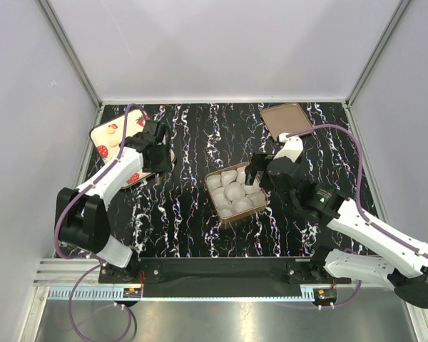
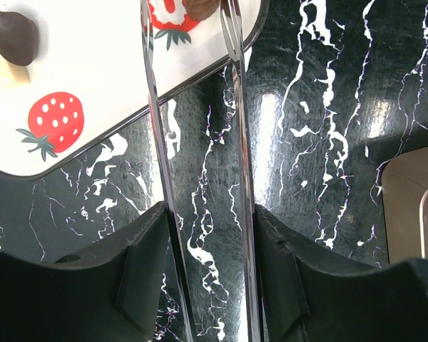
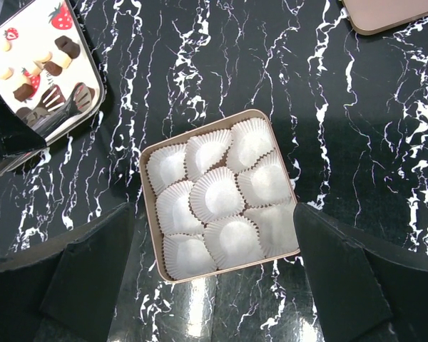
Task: Pack the chocolate
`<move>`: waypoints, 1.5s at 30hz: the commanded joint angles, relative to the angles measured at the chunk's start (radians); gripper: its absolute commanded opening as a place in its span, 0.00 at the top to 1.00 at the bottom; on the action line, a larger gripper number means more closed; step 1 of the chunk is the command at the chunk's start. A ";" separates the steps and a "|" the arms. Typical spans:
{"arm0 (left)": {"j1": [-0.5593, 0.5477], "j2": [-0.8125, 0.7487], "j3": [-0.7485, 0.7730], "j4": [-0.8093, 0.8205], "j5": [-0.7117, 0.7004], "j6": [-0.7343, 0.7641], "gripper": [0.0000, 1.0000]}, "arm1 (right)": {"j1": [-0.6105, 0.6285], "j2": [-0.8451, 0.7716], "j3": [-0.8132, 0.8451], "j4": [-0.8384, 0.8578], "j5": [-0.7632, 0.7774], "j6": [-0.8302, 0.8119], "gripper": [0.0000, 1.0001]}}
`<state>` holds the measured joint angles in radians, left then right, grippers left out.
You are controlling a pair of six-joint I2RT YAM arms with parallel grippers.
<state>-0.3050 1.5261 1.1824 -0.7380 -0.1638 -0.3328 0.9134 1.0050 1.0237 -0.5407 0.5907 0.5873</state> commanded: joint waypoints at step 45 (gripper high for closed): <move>0.032 -0.015 0.102 -0.070 0.001 -0.008 0.69 | -0.004 0.000 -0.004 0.045 0.063 -0.020 0.00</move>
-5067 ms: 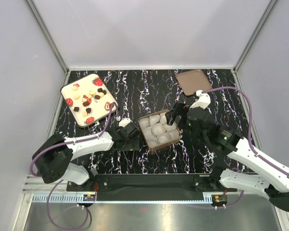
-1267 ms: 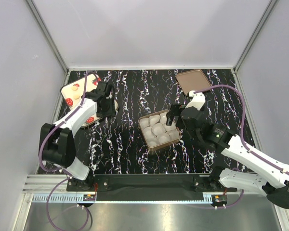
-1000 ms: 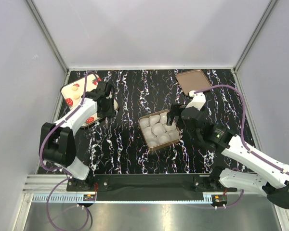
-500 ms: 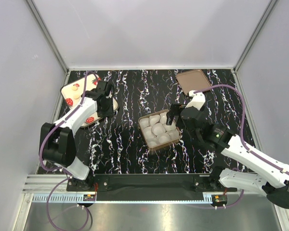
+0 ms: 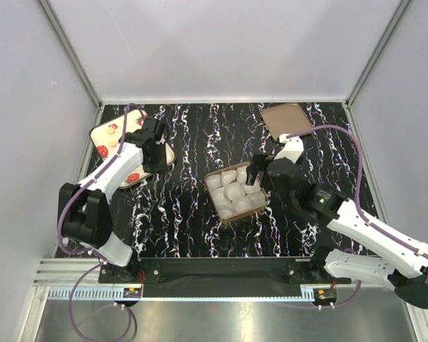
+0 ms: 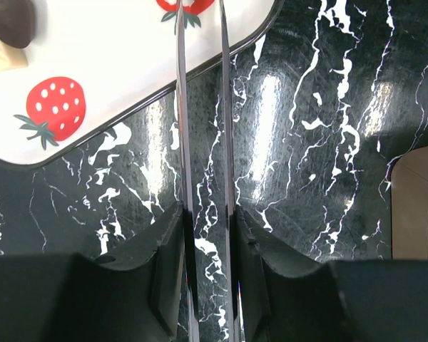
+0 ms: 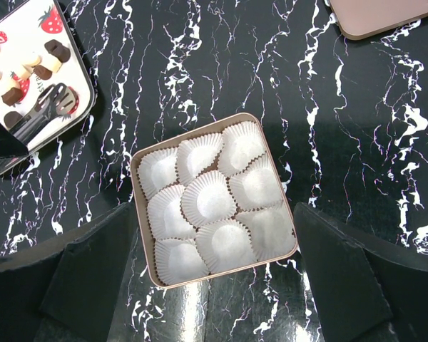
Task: Pack the chocolate
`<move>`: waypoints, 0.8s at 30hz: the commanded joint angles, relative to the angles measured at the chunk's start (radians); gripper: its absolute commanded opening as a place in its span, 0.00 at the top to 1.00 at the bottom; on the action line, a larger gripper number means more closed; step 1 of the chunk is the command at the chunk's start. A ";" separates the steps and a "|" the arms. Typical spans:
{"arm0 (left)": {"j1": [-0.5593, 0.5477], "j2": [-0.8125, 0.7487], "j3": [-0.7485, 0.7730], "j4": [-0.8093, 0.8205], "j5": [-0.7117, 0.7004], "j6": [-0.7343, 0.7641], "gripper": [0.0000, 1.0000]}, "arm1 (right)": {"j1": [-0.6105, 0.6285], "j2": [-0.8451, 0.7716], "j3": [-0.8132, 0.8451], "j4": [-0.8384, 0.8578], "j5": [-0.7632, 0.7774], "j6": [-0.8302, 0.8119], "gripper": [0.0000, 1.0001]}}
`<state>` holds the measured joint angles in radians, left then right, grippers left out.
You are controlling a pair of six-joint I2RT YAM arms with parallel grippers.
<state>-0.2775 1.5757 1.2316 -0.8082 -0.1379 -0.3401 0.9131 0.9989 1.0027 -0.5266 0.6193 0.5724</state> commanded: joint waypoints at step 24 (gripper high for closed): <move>-0.330 -0.263 0.106 -0.008 0.153 -0.022 0.74 | -0.023 -0.078 0.007 -0.018 0.060 0.050 0.00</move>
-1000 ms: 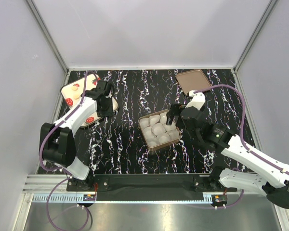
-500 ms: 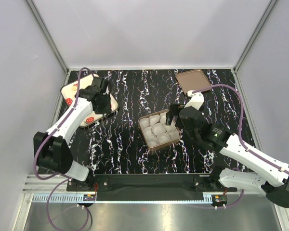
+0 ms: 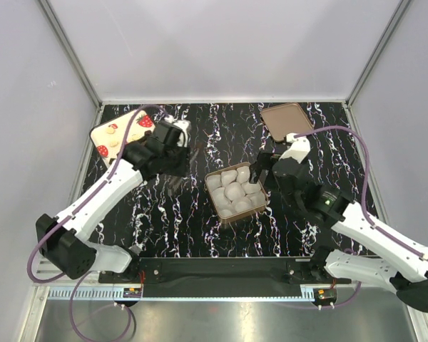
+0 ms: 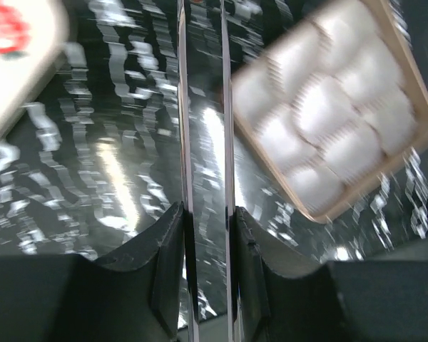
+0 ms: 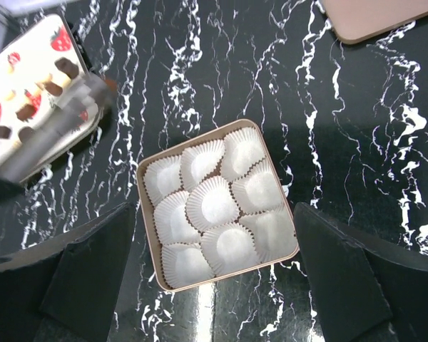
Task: Pack the chocolate
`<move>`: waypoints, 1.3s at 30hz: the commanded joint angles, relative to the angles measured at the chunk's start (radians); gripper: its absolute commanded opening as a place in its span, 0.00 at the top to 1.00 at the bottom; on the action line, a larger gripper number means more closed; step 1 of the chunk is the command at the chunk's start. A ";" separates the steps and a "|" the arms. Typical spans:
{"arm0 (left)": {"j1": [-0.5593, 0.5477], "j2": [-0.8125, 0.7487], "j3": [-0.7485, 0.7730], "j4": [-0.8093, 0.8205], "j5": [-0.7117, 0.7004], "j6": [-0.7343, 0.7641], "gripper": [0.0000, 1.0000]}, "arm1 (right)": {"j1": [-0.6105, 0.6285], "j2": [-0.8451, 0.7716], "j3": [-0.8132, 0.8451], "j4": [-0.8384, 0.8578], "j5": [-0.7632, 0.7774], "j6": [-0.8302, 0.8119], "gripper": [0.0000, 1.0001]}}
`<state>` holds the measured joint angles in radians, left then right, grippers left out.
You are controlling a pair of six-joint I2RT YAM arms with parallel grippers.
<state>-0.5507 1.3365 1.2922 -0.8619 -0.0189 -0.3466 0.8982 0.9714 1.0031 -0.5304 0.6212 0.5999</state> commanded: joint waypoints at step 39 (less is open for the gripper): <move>-0.336 0.291 0.102 0.215 -0.003 -0.058 0.74 | -0.016 -0.074 0.005 -0.006 0.104 0.018 0.00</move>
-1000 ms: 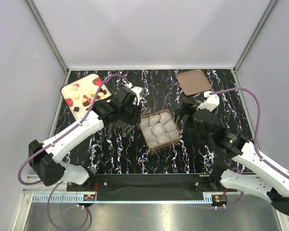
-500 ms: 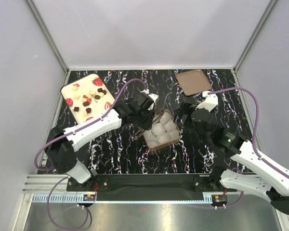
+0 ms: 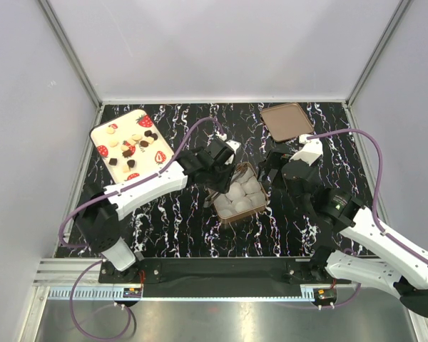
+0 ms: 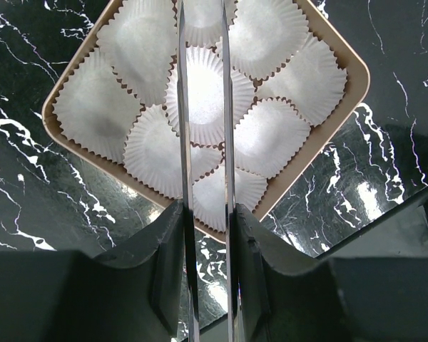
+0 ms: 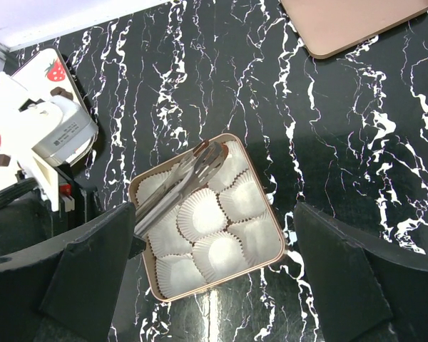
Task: Pack the chocolate
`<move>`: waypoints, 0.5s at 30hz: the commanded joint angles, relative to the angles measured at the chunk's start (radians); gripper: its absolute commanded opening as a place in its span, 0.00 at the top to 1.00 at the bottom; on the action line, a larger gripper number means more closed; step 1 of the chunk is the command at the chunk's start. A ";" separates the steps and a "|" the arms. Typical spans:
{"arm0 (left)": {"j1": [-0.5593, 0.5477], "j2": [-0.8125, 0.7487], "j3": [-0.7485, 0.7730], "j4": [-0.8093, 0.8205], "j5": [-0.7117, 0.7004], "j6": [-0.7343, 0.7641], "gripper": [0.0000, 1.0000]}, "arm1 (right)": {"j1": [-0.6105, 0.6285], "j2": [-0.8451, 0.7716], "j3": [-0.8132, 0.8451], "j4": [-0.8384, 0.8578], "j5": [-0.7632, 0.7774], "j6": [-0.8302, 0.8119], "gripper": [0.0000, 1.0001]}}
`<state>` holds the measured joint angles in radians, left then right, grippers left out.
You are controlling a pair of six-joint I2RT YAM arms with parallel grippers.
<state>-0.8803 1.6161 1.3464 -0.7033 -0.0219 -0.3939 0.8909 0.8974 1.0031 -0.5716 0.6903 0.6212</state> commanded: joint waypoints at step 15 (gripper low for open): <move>-0.014 0.024 0.046 0.054 -0.016 -0.016 0.63 | -0.009 -0.011 0.000 0.032 0.032 0.002 0.00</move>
<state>-0.8883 1.6508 1.3464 -0.6998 -0.0227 -0.4011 0.8890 0.8970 1.0027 -0.5716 0.6907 0.6216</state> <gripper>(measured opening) 0.372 0.994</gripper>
